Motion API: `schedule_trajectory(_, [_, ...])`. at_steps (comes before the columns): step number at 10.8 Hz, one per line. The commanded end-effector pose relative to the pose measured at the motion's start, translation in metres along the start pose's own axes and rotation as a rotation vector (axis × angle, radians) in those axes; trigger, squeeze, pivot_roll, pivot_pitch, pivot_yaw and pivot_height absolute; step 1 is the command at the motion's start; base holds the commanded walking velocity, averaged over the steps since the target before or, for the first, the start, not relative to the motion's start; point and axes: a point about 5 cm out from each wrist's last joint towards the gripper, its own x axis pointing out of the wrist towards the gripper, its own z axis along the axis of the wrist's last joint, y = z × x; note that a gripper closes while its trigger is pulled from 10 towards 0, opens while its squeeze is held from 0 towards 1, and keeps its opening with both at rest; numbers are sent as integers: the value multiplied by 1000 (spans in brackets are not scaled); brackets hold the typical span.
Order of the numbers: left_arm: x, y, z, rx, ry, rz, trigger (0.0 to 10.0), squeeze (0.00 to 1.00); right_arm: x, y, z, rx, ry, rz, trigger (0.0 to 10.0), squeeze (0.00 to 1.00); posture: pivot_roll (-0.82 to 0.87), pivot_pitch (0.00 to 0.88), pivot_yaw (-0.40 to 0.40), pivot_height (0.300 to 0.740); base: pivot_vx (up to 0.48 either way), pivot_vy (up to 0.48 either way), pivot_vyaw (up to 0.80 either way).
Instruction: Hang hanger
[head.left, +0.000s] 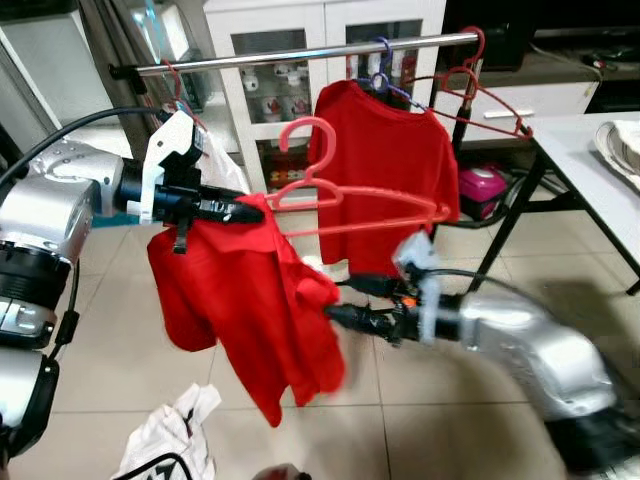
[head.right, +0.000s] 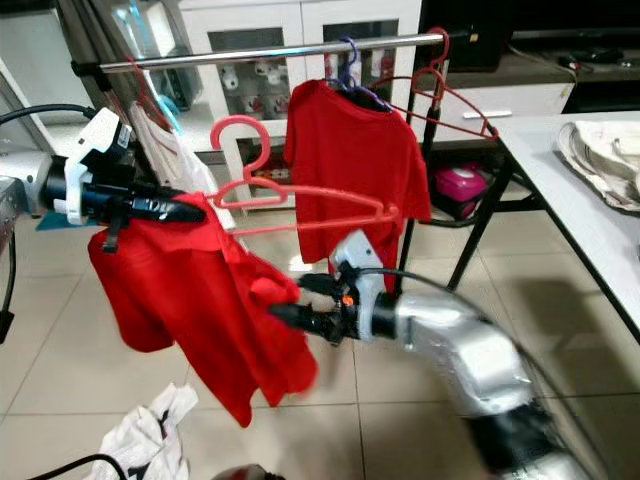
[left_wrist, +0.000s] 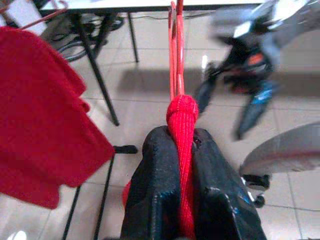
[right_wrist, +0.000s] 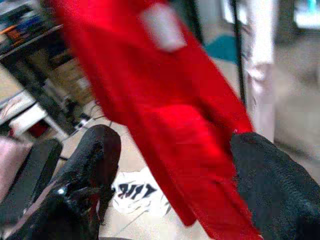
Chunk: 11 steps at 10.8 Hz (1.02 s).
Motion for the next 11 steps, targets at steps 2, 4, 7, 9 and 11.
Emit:
schedule_trajectory(2, [-3, -1, 17, 50, -31, -21, 0, 0, 8, -13, -8, 132, 37, -56, 10000, 1000, -25, 0, 119, 740, 0, 0, 0])
schedule_trajectory(4, [0, -3, 21, 58, -54, -36, 0, 0, 17, -14, -18, 216, 80, -54, 10000, 863, -25, 0, 120, 740, 0, 0, 0])
schedule_trajectory(7, [0, -5, 34, 79, -107, -68, 0, 0, 29, -22, -34, 265, 153, -115, 10000, 0, -30, 4, 148, 740, 0, 0, 0])
schedule_trajectory(9, [0, -3, 39, 93, -120, -59, 0, 0, 31, -23, -39, 247, 192, -97, 10000, 0, -30, 3, 152, 740, 0, 0, 0])
schedule_trajectory(11, [-3, 1, 45, 108, -141, -30, 0, 0, 28, -24, -53, 179, 286, -54, 10000, 0, -30, 2, 153, 740, 0, 0, 0])
